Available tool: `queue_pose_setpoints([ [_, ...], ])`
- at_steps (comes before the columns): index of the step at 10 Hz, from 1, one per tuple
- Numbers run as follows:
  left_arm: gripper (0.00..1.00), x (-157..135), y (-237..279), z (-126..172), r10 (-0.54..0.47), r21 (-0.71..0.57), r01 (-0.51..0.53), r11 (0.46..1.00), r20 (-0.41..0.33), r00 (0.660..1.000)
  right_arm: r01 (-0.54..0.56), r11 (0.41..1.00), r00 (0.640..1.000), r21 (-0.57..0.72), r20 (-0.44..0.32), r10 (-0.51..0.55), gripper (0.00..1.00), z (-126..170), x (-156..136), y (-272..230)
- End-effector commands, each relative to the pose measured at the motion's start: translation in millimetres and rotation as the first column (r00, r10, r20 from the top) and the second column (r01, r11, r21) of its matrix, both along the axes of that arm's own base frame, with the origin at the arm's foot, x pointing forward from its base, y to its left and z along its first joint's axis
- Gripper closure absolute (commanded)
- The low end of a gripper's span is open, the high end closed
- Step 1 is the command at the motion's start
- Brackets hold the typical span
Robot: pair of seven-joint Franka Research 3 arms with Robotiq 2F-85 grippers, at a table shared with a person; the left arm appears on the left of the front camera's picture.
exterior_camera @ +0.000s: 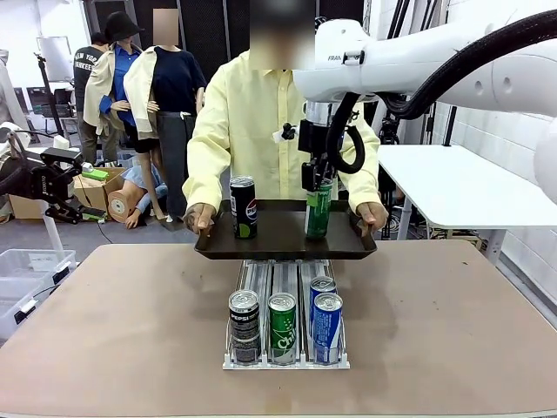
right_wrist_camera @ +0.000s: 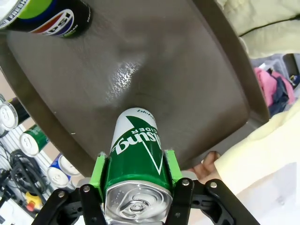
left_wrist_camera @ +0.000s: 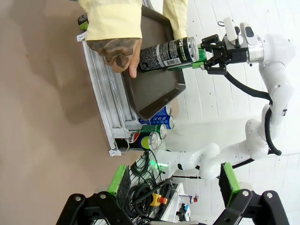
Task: Retrieve and hand over the desired beverage to the person.
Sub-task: Place the picked can on the Handle tray extended by the person.
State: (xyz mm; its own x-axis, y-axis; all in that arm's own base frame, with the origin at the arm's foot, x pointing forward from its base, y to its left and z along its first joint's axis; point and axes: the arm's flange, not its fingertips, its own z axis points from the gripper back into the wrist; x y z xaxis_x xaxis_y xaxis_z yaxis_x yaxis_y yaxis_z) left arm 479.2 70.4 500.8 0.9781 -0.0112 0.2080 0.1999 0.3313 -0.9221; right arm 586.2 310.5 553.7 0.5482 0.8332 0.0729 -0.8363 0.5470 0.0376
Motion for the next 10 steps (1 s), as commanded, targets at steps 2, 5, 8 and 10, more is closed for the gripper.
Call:
queue_pose_setpoints([
  [2,0.00,-0.5,1.0,1.6,0.001,0.000,-0.001,1.000,0.002,1.000,-0.018,0.998,1.000,-0.055,-0.004,0.018,0.96,3.3,6.3,8.4],
  [5,0.00,-0.5,1.0,1.6,0.001,0.000,-0.001,1.000,0.002,1.000,-0.019,0.998,1.000,-0.057,-0.012,0.018,0.96,3.7,7.4,8.6],
  [8,0.00,-0.5,1.0,1.6,0.001,0.000,-0.001,1.000,0.002,1.000,-0.019,0.999,1.000,-0.041,-0.013,0.018,0.96,6.5,7.6,5.6],
  [10,0.00,-0.5,1.0,1.6,0.001,0.000,-0.001,1.000,0.002,1.000,-0.018,0.999,1.000,-0.032,-0.016,0.018,0.79,9.8,6.3,3.0],
])
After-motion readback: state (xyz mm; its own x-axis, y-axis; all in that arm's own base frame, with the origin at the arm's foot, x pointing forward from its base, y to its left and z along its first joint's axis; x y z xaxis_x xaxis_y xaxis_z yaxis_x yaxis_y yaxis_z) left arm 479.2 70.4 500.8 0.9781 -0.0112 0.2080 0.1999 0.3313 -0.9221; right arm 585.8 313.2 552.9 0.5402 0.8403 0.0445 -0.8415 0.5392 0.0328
